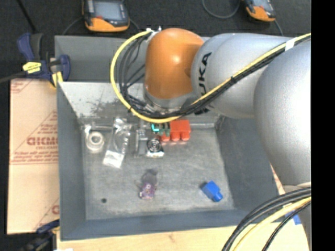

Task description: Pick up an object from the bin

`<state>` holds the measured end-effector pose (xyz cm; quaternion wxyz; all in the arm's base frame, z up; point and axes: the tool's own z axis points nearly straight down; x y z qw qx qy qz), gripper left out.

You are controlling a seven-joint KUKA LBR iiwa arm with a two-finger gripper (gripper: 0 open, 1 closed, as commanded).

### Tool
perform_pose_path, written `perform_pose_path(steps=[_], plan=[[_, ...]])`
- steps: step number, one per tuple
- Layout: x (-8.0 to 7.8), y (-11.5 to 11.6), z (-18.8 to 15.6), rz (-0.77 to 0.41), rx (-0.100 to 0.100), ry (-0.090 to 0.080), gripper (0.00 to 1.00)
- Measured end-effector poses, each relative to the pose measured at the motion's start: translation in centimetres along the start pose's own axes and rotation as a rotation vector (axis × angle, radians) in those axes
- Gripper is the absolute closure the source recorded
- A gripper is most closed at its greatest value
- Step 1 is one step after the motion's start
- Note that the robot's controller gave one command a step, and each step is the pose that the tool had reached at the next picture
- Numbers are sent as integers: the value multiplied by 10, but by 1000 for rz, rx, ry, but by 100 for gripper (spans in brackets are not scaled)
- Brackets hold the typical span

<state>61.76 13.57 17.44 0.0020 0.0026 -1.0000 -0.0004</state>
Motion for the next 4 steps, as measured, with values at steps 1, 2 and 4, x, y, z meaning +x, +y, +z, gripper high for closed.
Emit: perform_pose_path(steps=[1,2,4], plan=[[70,-35,61,-289,2,1,0],[110,-39,106,-532,2,-2,0],[111,-38,-27,-536,3,-15,100]])
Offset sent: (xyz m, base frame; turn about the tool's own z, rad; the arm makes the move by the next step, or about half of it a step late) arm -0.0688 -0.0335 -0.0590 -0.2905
